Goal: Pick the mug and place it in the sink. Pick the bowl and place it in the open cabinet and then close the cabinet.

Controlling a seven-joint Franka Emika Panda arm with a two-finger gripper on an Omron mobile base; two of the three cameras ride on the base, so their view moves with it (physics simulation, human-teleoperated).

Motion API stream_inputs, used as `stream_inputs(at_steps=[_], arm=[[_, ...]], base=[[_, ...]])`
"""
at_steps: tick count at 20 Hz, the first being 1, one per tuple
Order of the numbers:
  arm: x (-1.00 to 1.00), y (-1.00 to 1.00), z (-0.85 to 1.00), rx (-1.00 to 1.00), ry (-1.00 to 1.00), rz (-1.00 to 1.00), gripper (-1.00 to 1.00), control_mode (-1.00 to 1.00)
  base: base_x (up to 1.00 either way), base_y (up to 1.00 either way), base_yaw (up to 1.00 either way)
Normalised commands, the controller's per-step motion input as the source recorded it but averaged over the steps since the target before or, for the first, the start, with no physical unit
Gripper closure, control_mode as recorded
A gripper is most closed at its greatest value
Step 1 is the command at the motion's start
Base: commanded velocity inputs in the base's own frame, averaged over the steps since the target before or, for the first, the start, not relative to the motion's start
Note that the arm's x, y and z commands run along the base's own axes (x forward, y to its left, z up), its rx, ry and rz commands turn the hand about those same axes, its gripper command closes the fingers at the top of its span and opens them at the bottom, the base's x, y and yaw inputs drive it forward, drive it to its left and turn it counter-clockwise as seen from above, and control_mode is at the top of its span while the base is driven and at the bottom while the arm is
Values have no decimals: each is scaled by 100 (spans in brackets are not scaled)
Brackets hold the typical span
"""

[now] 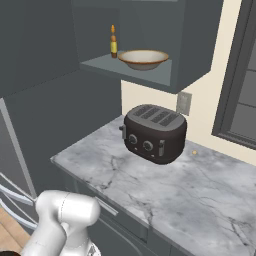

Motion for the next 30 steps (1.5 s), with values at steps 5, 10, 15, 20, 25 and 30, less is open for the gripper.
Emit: stream_inputs(at_steps=[5,10,15,20,25,30], arm=[[45,10,-3,0,0,0,-100,-100],[43,6,-1,-3,-2,0,-100,-100],[44,5,-3,-5,-2,0,-100,-100],[47,15,-13,-3,0,0,-100,-100],[36,33,-11,-3,0,0,-100,-100],[32,59,-12,-3,0,0,-100,-100]], base=[[0,0,0],[0,0,0],[0,0,0],[0,0,0],[0,0,0],[0,0,0]])
